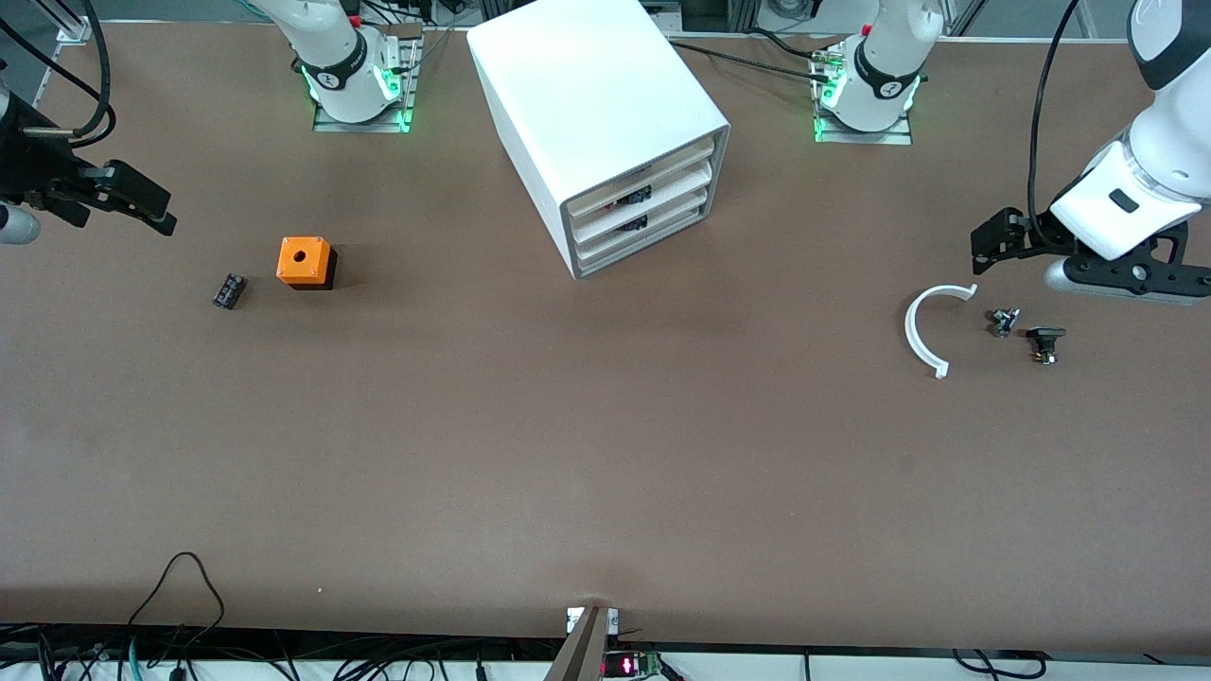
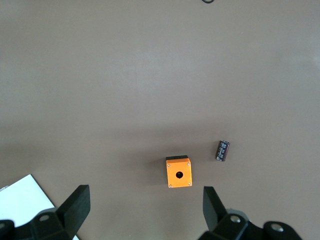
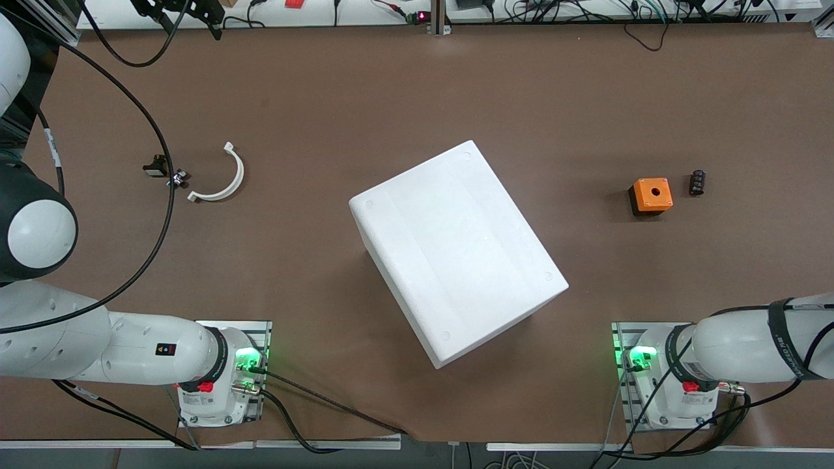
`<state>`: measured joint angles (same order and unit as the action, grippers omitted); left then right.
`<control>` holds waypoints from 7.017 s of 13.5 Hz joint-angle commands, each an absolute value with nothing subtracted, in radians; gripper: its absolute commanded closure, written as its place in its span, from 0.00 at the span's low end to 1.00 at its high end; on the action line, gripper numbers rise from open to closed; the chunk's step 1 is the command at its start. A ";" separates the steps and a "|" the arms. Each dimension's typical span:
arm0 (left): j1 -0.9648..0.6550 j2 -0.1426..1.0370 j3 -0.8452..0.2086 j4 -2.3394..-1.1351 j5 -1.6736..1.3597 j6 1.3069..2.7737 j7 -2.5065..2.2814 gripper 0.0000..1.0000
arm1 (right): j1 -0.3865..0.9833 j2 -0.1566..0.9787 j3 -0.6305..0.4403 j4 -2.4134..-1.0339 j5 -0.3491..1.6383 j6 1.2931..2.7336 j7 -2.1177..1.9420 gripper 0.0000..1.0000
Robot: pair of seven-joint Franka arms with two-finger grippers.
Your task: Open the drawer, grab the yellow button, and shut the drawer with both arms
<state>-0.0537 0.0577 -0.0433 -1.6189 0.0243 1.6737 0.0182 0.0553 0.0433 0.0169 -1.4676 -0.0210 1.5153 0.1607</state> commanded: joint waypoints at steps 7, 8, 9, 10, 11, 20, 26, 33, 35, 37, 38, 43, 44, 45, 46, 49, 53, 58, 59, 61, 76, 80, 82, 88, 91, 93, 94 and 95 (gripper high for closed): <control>-0.055 0.072 -0.046 -1.582 0.014 1.658 0.021 0.00 | 0.052 0.040 0.021 -1.480 -0.005 1.508 0.172 0.00; -0.052 0.072 -0.046 -1.583 0.014 1.657 0.021 0.00 | 0.052 0.040 0.025 -1.483 -0.006 1.502 0.173 0.00; -0.046 0.074 -0.046 -1.583 0.012 1.657 0.023 0.00 | 0.052 0.038 0.026 -1.489 -0.006 1.459 0.173 0.00; -0.045 0.074 -0.045 -1.583 0.012 1.657 0.021 0.00 | 0.054 0.044 0.028 -1.489 -0.003 1.395 0.173 0.00; -0.043 0.074 -0.044 -1.583 0.011 1.657 0.018 0.00 | 0.055 0.063 0.028 -1.489 -0.003 1.378 0.173 0.00; -0.057 0.071 -0.069 -1.582 -0.181 1.360 0.025 0.00 | 0.048 0.202 0.023 -1.511 0.000 1.452 0.155 0.00; -0.055 0.087 -0.104 -1.675 -0.501 1.222 0.113 0.00 | 0.078 0.276 0.028 -1.503 -0.008 1.611 0.163 0.00; 0.002 0.112 -0.103 -1.992 -0.874 1.442 0.521 0.00 | 0.081 0.296 0.021 -1.503 -0.002 1.628 0.172 0.00; -0.008 0.149 -0.104 -2.029 -0.980 1.443 0.563 0.00 | 0.089 0.285 0.028 -1.490 0.002 1.626 0.179 0.00; -0.024 0.170 -0.123 -2.072 -1.055 1.507 0.629 0.01 | 0.097 0.294 0.031 -1.486 0.090 1.638 0.299 0.00; -0.029 0.185 -0.152 -2.098 -1.093 1.550 0.659 0.04 | 0.106 0.296 0.031 -1.485 0.128 1.641 0.333 0.00; -0.031 0.264 -0.307 -2.209 -1.298 1.732 0.857 0.16 | 0.195 0.310 0.046 -1.450 0.138 1.690 0.618 0.00; -0.032 0.274 -0.307 -2.210 -1.299 1.732 0.880 0.20 | 0.207 0.328 0.045 -1.425 0.140 1.683 0.641 0.00; -0.040 0.282 -0.311 -2.215 -1.304 1.732 0.911 0.25 | 0.212 0.334 0.046 -1.413 0.140 1.683 0.658 0.00; -0.051 0.282 -0.334 -2.227 -1.316 1.735 0.920 0.28 | 0.230 0.337 0.046 -1.410 0.138 1.690 0.685 0.00; -0.052 0.288 -0.350 -2.259 -1.321 1.735 0.963 0.34 | 0.274 0.368 0.044 -1.356 0.137 1.706 0.804 0.00; -0.052 0.288 -0.374 -2.296 -1.322 1.735 0.994 0.39 | 0.307 0.409 0.046 -1.286 0.138 1.695 0.909 0.00; -0.055 0.288 -0.377 -2.306 -1.322 1.732 1.002 0.80 | 0.339 0.462 0.046 -1.200 0.147 1.695 1.015 0.00; -0.055 0.288 -0.377 -2.309 -1.322 1.730 1.002 0.97 | 0.342 0.472 0.046 -1.186 0.165 1.701 1.052 0.00; -0.054 0.288 -0.376 -2.309 -1.321 1.730 0.996 1.00 | 0.363 0.501 0.046 -1.140 0.181 1.707 1.104 0.00; 0.187 0.500 -0.367 -1.964 -1.045 1.712 0.897 1.00 | 0.534 0.591 0.078 -1.081 0.233 1.920 1.580 0.00; 0.196 0.502 -0.367 -1.942 -1.031 1.666 0.841 0.00 | 0.629 0.644 0.092 -1.081 0.225 1.993 1.666 0.00; 0.210 0.499 -0.365 -1.922 -1.029 1.637 0.815 0.00 | 0.669 0.669 0.091 -1.081 0.224 2.022 1.748 0.00; 0.248 0.495 -0.359 -1.714 -0.882 1.426 0.492 0.00 | 0.768 0.715 0.083 -1.081 0.209 2.009 1.792 0.00; 0.258 0.491 -0.359 -1.577 -0.818 1.303 0.269 0.00 | 0.804 0.742 0.081 -1.081 0.204 2.008 1.821 0.00; 0.258 0.491 -0.359 -1.487 -0.761 1.238 0.105 0.00 | 0.819 0.762 0.080 -1.081 0.204 2.019 1.844 0.00; 0.258 0.489 -0.359 -1.444 -0.727 1.218 0.044 0.00 | 0.822 0.770 0.080 -1.074 0.204 2.022 1.845 0.00; 0.258 0.491 -0.360 -1.409 -0.689 1.212 -0.009 0.00 | 0.822 0.781 0.081 -1.062 0.204 2.019 1.847 0.00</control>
